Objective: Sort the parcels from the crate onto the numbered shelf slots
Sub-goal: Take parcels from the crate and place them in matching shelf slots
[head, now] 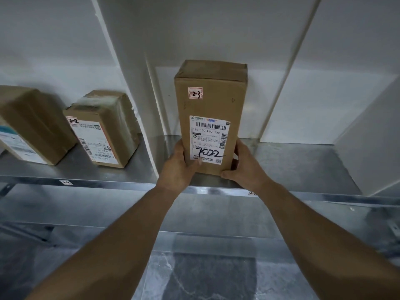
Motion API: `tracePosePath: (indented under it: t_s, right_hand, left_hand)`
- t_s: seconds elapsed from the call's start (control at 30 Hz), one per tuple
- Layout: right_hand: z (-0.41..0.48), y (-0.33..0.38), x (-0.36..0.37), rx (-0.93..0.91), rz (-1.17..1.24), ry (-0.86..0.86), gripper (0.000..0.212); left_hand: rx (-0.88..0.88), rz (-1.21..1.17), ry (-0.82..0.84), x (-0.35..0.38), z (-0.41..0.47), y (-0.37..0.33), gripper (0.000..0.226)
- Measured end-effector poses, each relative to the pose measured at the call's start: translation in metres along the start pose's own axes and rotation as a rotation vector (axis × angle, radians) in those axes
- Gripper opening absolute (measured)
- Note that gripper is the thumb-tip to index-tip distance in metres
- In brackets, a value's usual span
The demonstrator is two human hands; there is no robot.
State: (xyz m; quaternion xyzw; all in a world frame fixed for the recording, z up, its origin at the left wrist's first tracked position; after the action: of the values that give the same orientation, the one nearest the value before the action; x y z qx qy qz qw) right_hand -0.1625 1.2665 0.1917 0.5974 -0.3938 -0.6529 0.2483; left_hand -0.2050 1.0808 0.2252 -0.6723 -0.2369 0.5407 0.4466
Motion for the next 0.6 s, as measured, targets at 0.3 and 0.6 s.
tracePosePath:
  t_s: [0.3,0.6]
  right_hand:
    - [-0.056,0.021,-0.025,-0.007,-0.201,-0.042,0.115]
    - [-0.136,0.052,0.021,-0.246,-0.557,-0.236,0.05]
  left_hand:
    - [-0.01,0.178,0.045,-0.006,-0.031,0.003,0.09]
    - [0.117,0.439,0.031,-0.017,-0.114,0.023,0.065]
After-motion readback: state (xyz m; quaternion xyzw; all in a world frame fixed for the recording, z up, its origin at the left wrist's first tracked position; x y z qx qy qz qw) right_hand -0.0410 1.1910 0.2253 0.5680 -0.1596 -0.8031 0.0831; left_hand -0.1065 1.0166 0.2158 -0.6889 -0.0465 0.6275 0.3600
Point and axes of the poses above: each hand's wrist, its own z-axis towards the middle knuckle, its own x-axis out of the palm, y = z × x, the point moved 5 cm from there along z, towards the middle knuckle, and after that the axes turned 1 degree about y, right-handed, at the moved point
